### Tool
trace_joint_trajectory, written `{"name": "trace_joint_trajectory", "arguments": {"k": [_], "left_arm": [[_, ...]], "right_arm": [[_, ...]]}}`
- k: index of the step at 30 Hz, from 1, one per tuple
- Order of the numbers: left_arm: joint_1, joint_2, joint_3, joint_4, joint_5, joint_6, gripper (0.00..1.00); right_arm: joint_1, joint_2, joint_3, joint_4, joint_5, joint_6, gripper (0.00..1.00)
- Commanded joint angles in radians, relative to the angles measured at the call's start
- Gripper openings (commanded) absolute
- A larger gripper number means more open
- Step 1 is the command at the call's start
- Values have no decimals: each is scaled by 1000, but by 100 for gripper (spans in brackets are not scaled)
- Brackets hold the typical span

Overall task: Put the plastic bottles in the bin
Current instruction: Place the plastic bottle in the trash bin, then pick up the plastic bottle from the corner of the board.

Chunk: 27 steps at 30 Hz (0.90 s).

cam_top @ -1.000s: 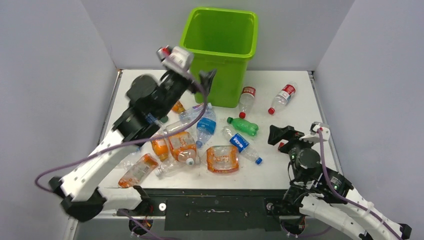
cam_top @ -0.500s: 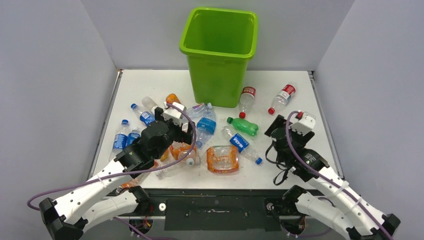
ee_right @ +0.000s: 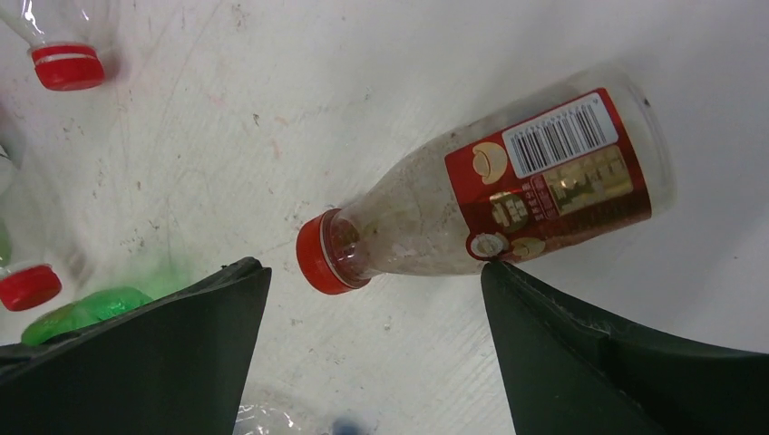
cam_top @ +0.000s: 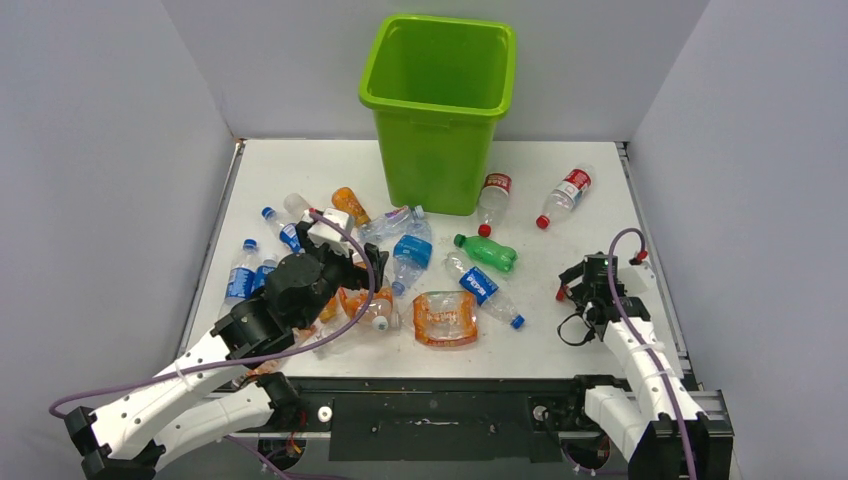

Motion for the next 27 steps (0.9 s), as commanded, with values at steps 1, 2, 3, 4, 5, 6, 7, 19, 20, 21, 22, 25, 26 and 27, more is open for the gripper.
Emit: {"name": "trace_joint_trajectory", "arguments": {"k": [1,2,3,4,5,6,7,19,20,21,22,25,26,27], "left_arm": [[-4,-32,6,48,-38,-12,96],[-4,-32,7,45,-35,-14,96],[-3,-32,9,45,-30,-15,96],[-3,-33,9,44,-23,-17,96],[-3,-32,9,43,-17,-19,96],[-4,-32,9,45,-13,-22,96],[-3,-32,9,44,-9,-24,96],[-20,-42,10,34,-27,-12,96],[-23,-43,10,34,-31,-10,96],[-25,-43,10,34,-33,-7,96],[-26,-44,11,33,-33,-5,96],[-26,-45,14,31,-33,-5,96],[-27,-47,14,31,-33,-5,96],[-26,-48,13,31,-33,-5,96]], "right_arm": [[-4,-21,-14,39,20,159,90],[-4,-21,-20,37,39,168,90],[-4,-19,-29,40,53,173,90],[-4,-14,-38,44,75,182,90],[-4,-5,-49,54,90,191,90],[-4,8,-61,67,105,197,90],[-4,25,-69,79,117,206,90],[-35,261,-66,261,143,172,97],[-33,268,-65,272,141,152,97],[-25,270,-67,277,143,142,93],[-16,265,-71,282,145,137,90],[-13,243,-85,300,143,119,76],[-13,239,-90,306,138,114,70],[-13,239,-94,309,133,110,66]]}}
